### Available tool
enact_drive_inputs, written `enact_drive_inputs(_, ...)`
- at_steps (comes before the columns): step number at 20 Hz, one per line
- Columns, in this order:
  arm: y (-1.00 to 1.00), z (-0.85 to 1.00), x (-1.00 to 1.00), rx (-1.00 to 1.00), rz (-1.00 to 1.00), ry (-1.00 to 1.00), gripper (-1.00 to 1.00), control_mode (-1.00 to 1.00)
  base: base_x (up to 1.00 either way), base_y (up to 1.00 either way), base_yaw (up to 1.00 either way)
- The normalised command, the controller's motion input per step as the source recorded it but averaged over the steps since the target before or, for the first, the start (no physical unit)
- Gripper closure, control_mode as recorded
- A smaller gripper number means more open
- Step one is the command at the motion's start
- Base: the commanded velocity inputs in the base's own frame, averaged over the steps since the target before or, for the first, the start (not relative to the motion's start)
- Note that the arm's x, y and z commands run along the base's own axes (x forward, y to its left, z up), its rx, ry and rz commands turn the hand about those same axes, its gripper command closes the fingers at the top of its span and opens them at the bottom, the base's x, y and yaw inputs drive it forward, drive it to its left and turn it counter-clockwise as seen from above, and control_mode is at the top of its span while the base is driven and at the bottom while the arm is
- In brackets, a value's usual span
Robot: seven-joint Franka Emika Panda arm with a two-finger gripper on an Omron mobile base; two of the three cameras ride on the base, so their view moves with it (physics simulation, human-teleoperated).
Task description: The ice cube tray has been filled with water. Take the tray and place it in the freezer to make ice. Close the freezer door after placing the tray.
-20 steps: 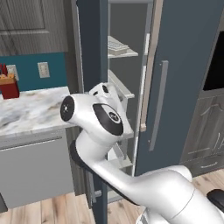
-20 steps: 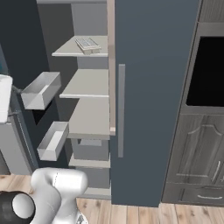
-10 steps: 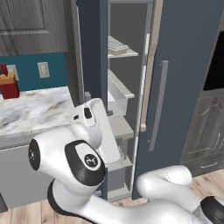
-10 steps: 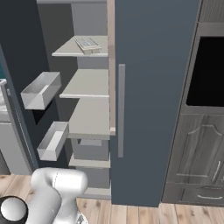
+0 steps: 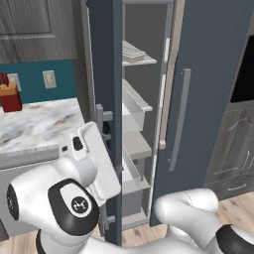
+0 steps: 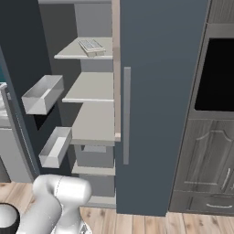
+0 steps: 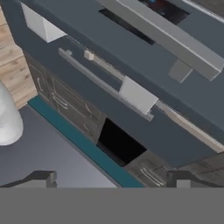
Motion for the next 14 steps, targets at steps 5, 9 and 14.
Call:
enact_drive_inputs(5,0.43,-0.23,0.16,-0.06,0.00,0.00,-1.00,-1.00,0.00,0.00,0.00)
enact_drive_inputs(9,0.41,-0.24,0.21,-0.06,0.00,0.00,-1.00,-1.00,0.00,0.00,0.00)
enact_drive_inputs(14,0.29,-0.23,0.30,-0.06,0.00,0.00,-1.00,-1.00,0.00,0.00,0.00)
